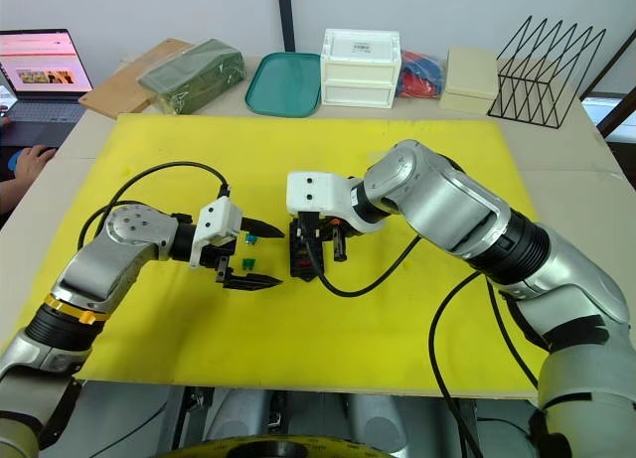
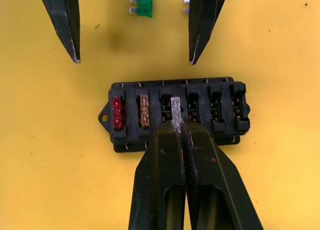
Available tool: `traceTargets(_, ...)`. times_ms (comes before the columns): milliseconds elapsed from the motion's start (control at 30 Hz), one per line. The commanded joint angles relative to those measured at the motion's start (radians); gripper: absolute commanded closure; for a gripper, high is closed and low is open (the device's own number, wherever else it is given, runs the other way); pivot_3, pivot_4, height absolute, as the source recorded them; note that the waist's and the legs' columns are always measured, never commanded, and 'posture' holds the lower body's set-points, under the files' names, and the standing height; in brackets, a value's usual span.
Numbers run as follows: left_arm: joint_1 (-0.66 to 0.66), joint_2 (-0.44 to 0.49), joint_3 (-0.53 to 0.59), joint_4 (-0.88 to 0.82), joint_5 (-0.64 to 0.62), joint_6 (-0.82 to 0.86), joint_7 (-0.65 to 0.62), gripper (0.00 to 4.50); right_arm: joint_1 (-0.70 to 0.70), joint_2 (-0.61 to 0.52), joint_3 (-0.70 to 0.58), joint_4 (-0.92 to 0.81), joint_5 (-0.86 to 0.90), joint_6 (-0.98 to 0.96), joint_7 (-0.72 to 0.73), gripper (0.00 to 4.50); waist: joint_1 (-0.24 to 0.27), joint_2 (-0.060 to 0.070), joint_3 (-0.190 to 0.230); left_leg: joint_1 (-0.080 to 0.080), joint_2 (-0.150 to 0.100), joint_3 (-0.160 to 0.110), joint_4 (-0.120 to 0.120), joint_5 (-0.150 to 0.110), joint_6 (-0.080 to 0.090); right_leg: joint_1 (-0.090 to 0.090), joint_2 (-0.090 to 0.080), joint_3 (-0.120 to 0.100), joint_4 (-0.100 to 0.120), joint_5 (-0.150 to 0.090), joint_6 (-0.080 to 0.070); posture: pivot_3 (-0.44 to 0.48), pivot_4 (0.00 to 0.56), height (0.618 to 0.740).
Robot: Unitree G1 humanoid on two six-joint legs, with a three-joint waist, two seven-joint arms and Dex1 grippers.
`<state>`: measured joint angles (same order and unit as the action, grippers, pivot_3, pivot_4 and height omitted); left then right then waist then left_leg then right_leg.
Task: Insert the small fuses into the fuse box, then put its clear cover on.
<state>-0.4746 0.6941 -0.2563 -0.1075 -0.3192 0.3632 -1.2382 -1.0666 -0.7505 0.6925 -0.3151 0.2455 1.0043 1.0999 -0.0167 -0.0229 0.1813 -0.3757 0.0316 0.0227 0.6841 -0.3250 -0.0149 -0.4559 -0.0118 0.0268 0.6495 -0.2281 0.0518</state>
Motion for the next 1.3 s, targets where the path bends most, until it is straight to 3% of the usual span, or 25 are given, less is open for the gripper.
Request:
traceTargets(33, -0.008, -0.005, 0.011, -0.009, 0.005, -0.019, -0.001, 0.03, -0.015, 0.015, -0.008, -0.016, -0.018, -0.001, 0.012, 4.50, 0.000, 0.000, 0.000, 0.000, 0.000, 0.000, 0.000, 0.000, 0.000, 0.000, 0.000, 0.000, 0.000, 0.000, 0.000, 0.000, 0.150, 0.740)
traceTargets(1300, -0.010, -0.042, 0.018, -0.009, 0.025, -0.021, 0.026, 0.03, -0.006, 0.063, 0.064, 0.009, -0.118, 0.046, 0.014, 4.50, 0.000, 0.000, 0.000, 0.000, 0.000, 0.000, 0.000, 0.000, 0.000, 0.000, 0.000, 0.000, 0.001, 0.000, 0.000, 0.000, 0.150, 0.740)
